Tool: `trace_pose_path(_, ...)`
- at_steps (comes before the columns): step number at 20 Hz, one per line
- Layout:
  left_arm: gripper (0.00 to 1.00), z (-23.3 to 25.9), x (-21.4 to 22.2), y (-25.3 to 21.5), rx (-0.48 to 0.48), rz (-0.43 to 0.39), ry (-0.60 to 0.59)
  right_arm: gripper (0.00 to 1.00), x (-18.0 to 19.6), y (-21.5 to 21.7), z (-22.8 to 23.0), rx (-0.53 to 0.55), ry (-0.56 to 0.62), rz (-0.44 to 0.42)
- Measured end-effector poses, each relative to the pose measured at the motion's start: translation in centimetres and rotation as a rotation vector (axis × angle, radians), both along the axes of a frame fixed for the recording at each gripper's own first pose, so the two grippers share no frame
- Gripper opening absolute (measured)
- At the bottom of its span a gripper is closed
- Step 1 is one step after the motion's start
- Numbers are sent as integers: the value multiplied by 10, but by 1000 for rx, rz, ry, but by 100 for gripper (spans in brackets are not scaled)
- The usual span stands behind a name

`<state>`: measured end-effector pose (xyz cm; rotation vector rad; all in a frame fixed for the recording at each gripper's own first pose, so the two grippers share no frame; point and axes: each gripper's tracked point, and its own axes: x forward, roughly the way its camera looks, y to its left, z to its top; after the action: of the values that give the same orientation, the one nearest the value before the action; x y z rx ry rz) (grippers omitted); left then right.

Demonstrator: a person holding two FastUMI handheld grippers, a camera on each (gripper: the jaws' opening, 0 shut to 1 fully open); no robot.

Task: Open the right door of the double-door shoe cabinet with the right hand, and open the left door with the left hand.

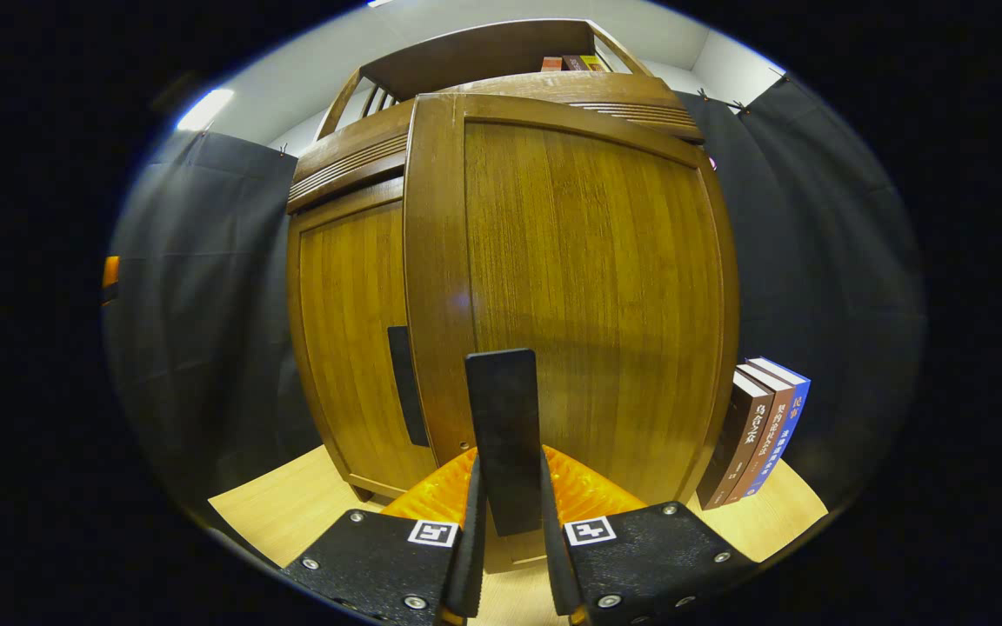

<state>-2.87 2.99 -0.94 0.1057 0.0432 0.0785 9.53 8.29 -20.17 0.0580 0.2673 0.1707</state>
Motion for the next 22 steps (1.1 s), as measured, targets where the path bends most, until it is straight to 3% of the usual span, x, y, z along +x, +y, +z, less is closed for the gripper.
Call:
trace_pose_path(7, 96, -6, 0, -4, -20, -7, 20, 31, -33, -28, 5, -2, -3, -6)
trace_pose_path(8, 96, -5, 0, -5, -21, -9, 20, 39, -38, -33, 7, -4, -6, -11)
trace_pose_path(9, 95, -5, -1, -6, -21, -11, 20, 39, -44, -38, 8, -9, -6, -14)
trace_pose_path(11, 97, -7, -2, -8, -23, -16, 20, 22, -54, -50, 11, -8, -4, -23)
trace_pose_path(12, 96, -8, -3, -10, -26, -19, 19, 30, -58, -56, 11, -5, -1, -25)
trace_pose_path(13, 96, -8, -4, -11, -28, -23, 19, 28, -61, -61, 12, -3, 0, -28)
trace_pose_path(14, 95, -8, -4, -12, -30, -25, 19, 36, -64, -65, 13, -2, 1, -31)
trace_pose_path(16, 95, -9, -4, -13, -33, -28, 19, 36, -71, -73, 15, -5, 0, -45)
trace_pose_path(17, 95, -9, -5, -15, -34, -31, 19, 26, -74, -78, 16, -10, -1, -52)
trace_pose_path(20, 95, -9, -5, -18, -31, -35, 20, 24, -80, -92, 17, -23, -4, -77)
trace_pose_path(21, 95, -10, -5, -19, -30, -37, 20, 33, -83, -98, 18, -25, -6, -86)
trace_pose_path(22, 95, -10, -6, -21, -29, -40, 21, 32, -86, -104, 19, -30, -7, -96)
